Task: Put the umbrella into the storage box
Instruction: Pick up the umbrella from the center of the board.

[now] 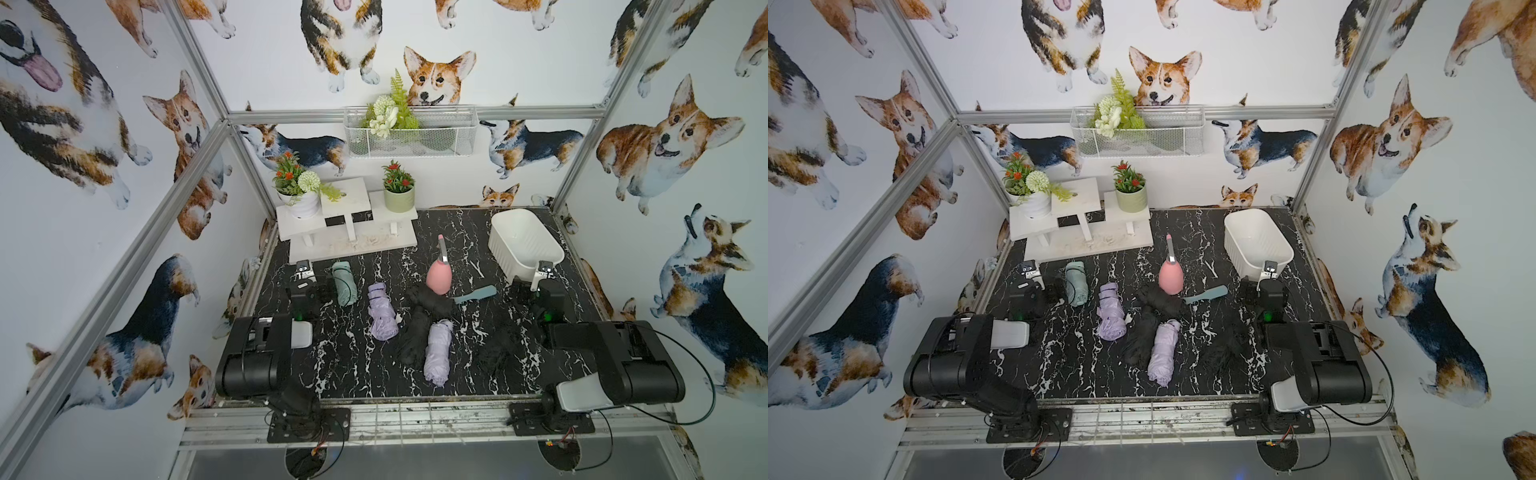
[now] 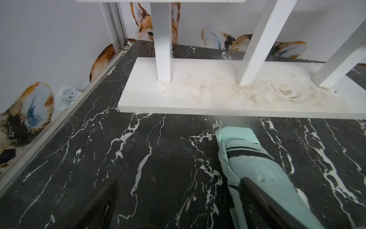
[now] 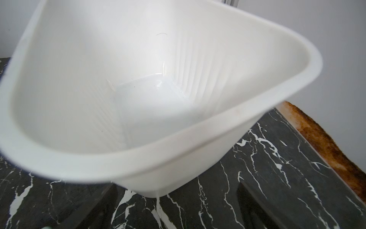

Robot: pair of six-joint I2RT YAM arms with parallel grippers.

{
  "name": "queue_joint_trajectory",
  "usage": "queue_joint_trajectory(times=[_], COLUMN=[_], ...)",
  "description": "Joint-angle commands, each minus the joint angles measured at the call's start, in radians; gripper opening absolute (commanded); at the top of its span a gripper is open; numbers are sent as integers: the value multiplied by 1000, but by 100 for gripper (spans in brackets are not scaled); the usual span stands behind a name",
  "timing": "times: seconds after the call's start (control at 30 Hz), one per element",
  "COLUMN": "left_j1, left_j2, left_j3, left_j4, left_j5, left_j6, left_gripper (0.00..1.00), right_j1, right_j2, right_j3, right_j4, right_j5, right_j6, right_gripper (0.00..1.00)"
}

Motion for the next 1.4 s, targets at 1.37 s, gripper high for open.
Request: queue_joint_trajectory(times=[1.37], left_j1=[-341], left_j2=[-299], left_j3=[330], left_j4=[-634], left_j5=[70], left_j6=[-236], left_gripper=[95], right_j1=[171], right_j2=[-693], right_j3=[318], right_j4=[-1441], right_j5=[-193], right_j6=[504], right_gripper=[75])
